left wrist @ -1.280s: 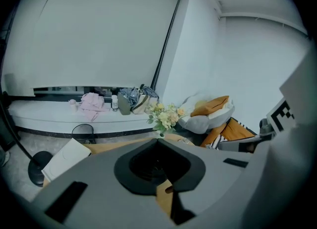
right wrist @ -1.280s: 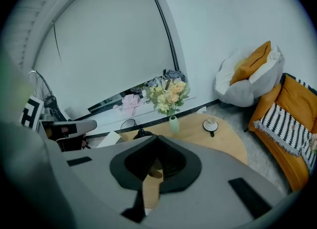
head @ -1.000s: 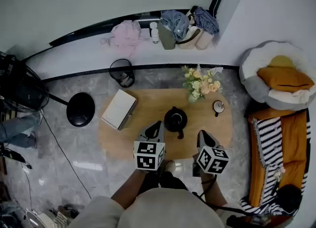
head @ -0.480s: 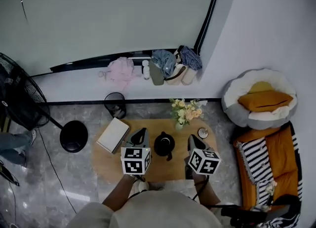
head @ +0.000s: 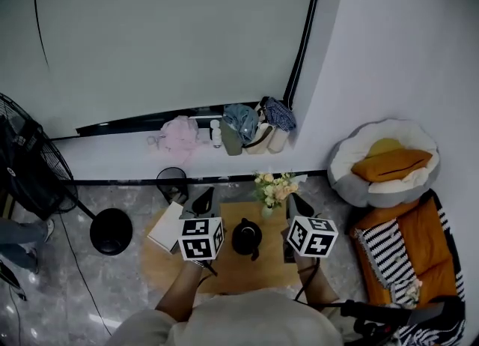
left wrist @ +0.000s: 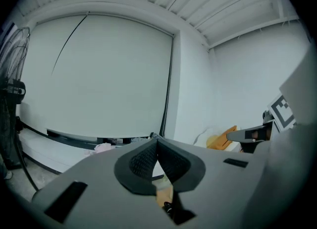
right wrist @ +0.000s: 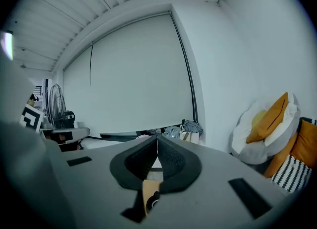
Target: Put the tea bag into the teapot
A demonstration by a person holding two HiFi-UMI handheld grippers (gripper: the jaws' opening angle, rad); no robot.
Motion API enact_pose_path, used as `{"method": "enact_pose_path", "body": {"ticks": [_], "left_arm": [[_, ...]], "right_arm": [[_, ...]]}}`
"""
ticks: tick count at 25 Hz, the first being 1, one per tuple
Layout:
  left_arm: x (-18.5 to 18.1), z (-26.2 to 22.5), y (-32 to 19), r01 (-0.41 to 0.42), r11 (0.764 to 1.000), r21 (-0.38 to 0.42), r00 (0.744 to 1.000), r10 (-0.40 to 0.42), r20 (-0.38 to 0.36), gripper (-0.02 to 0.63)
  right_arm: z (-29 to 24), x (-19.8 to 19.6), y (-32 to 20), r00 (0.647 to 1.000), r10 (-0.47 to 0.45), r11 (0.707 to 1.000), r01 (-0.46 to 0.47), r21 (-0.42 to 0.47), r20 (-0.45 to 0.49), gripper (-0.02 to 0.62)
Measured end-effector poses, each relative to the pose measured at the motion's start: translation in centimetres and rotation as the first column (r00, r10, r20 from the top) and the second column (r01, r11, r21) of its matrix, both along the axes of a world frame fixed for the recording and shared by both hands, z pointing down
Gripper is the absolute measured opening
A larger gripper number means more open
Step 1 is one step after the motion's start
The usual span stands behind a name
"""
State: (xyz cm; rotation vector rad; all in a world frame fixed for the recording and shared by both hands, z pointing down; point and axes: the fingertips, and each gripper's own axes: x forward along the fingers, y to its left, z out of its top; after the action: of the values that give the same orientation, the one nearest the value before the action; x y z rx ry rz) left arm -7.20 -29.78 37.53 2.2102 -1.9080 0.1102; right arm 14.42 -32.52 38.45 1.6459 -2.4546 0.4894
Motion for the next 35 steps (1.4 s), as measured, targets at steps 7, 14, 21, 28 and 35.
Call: {"method": "enact_pose_path", "body": {"ticks": [7,14,21,28,35], "left_arm": [[0.3,0.2,0.1,0.017,1.000,-0.002,1.000,-0.017,-0.017,0.017],[1.1,0.9,-0.1,0.015,1.000,-0.019,1.000,-0.015,-0.021,0.017],[1.8,1.3,-0.3,0.007,1.000,-0.026,1.000,-0.008,-0.013,0.017],[2.3,1.6,-0.2,0.006,0.999,-0.046,1.000,-0.006,-0.005,0.017],[2.6,2.2,0.6,0.006,0.998,-0.062,1.000,-0.005,0.009,0.018]], "right_arm": [[-0.5,-0.1,0.1,1.000,-0.011,1.000,0.011,0.015,-0.009,0.034],[-0.3,0.2,0.0,1.000,-0.017,1.000,0.017,0.007,-0.015,0.034],[-0.1,0.7,0.0,1.000,-0.017,1.000,0.017,0.003,-0.022,0.034],[0.1,1.1,0.0,0.999,-0.021,1.000,0.020,-0.010,-0.030,0.034],[0.5,1.1,0.6,0.999,-0.025,1.000,0.025,-0.016,-0.029,0.034]]}}
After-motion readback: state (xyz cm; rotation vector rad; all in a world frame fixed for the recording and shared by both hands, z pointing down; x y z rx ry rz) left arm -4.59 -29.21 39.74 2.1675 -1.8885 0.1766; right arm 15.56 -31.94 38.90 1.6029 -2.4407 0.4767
